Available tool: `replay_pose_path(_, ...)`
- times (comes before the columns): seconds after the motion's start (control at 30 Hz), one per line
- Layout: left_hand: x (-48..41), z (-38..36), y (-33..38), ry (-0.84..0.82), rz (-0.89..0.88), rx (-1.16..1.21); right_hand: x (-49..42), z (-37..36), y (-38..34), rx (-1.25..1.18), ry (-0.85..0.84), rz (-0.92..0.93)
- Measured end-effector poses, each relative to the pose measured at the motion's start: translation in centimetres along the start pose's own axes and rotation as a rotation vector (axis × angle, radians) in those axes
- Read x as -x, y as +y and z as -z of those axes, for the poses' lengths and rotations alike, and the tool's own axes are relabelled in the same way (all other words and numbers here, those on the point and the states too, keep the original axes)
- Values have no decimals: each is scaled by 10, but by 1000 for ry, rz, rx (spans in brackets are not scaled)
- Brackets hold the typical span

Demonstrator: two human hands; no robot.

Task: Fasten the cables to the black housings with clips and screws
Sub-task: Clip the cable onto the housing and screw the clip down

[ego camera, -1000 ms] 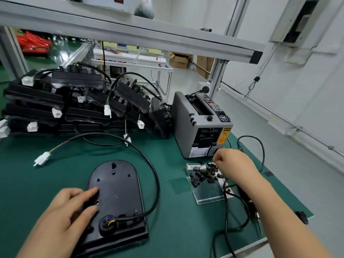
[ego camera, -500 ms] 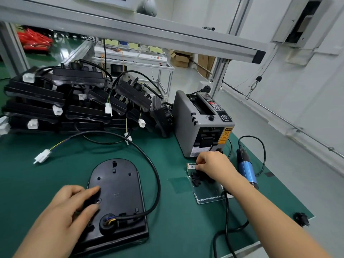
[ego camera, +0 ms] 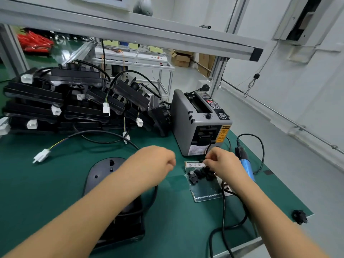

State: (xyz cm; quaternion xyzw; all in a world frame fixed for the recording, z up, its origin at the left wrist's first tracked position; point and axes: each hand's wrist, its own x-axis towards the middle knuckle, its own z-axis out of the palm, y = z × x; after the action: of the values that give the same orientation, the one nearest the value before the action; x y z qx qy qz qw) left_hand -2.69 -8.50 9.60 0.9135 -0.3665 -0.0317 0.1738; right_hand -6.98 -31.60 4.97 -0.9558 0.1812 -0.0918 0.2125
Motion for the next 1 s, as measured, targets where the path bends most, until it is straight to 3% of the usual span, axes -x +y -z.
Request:
replay_pose_path(0.07,-27,-5,12,-129,-5,-54,9,1,0,-91,-49,-38)
replay_pose_path(0.17,-50,-11,19,-193,-6,-21,25,-1,-5,-277,-80,-78)
replay_pose_path(0.33,-49,-21,21,-314,95,438,48,-9,-28,-509,-96,-36)
replay_pose_path(0.5,-33,-16,0,-270,139,319,56,-12,-41,-290,-66,9)
replay_pose_path(0.8,25,0,-19,-202,176,916,91,-16,-93,-751,-48,122)
replay_pose_path(1.0,60,6,-30,-25,157,882,101,-13,-112,-967,-254,83)
